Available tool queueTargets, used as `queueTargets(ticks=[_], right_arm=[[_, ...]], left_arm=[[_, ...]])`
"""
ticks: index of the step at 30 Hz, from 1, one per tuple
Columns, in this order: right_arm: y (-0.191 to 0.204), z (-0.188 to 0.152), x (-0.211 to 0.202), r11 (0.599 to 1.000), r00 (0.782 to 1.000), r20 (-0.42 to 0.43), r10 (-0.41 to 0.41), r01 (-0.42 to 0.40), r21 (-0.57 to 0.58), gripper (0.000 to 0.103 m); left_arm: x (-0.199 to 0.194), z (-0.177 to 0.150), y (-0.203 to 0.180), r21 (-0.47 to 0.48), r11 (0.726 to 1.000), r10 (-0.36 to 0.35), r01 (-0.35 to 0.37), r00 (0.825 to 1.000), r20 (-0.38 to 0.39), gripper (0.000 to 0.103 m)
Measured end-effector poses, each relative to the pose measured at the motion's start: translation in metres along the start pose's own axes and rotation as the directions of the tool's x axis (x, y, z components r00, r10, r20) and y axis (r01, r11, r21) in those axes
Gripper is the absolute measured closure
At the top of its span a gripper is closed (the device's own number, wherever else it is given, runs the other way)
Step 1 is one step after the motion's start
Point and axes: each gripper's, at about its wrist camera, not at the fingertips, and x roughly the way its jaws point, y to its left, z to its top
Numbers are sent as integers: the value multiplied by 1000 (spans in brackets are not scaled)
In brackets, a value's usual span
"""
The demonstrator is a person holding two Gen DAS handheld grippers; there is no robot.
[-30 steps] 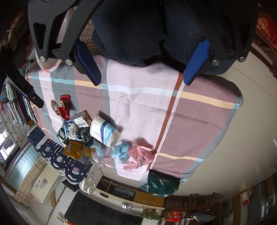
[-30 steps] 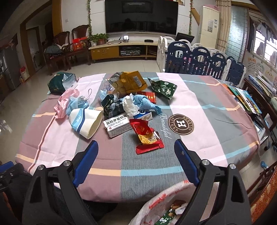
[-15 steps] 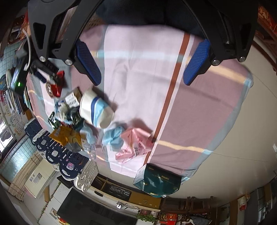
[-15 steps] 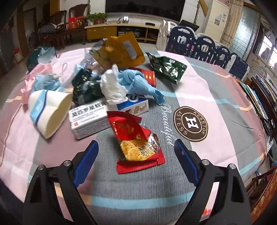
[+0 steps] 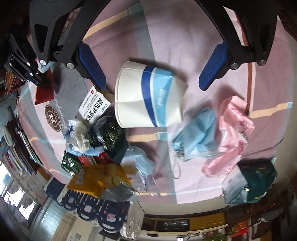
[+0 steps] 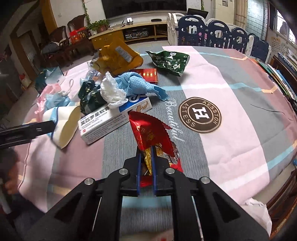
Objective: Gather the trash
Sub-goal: 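Grasp the white paper cup with blue stripe with the left tool, then carry the red wrapper over the bin with the right tool while the left tool holds the cup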
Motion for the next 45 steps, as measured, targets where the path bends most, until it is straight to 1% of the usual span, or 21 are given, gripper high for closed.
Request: queueTargets(ticks=[2,4,7,9,13,15,17,18,21,24,27,30,32,34,37,40,45], right_arm=[[2,-9,-14,1000,1000,3,7,-7,-19,93],[6,-16,-25,999,1000,5,17,-16,-35,93],[11,-25,-36,999,1000,9,19,-18,-49,93],[14,-28,-41,998,1000,13,13,-12,-59,93],[15,-30,-54,998,999,30,17,-15,-58,93],[15,-30,-63,998,999,44,4,-1,-60,93],[15,-30,-71,998,998,59,-6,10,-62,93],[14,-31,-76,998,998,66,-7,11,-62,93],[13,-34,-91,998,996,87,-23,28,-64,93],[10,-39,-108,998,994,107,-25,31,-55,93],[7,-46,-122,998,992,122,-23,29,-47,93],[2,-54,-141,998,990,140,-34,41,-50,93],[0,-58,-153,998,988,152,-40,49,-51,93],[-3,-61,-165,997,985,164,-49,58,-51,93],[-8,-64,-181,996,981,183,-63,73,-49,93],[-12,-68,-194,996,976,205,-70,81,-45,93],[-11,-72,-200,995,975,212,-73,85,-50,93]], left_arm=[[12,3,-7,26,999,30,-29,999,-26,4],[21,4,-10,32,998,56,-55,998,-43,4],[30,2,-9,32,998,49,-47,997,-66,4],[31,-1,-9,42,999,34,-32,998,-58,16],[21,-8,-5,34,999,15,-14,999,-34,16],[4,-11,-5,24,999,38,-38,999,4,16],[-22,-15,-9,21,997,67,-69,996,64,16],[-36,-19,-12,20,996,85,-87,992,93,16],[-83,-36,-21,-12,988,155,-155,971,181,16],[-119,-54,-34,-62,985,168,-158,961,218,16],[-151,-76,-47,-63,982,187,-177,949,252,16],[-174,-95,-60,-64,983,185,-174,941,282,16],[-188,-107,-67,-68,987,161,-147,942,295,16],[-198,-117,-73,-63,988,154,-141,941,302,16],[-209,-127,-81,-58,990,143,-132,940,309,16],[-217,-135,-89,-47,990,144,-136,935,324,16],[-228,-144,-95,-33,990,139,-136,931,338,16]])
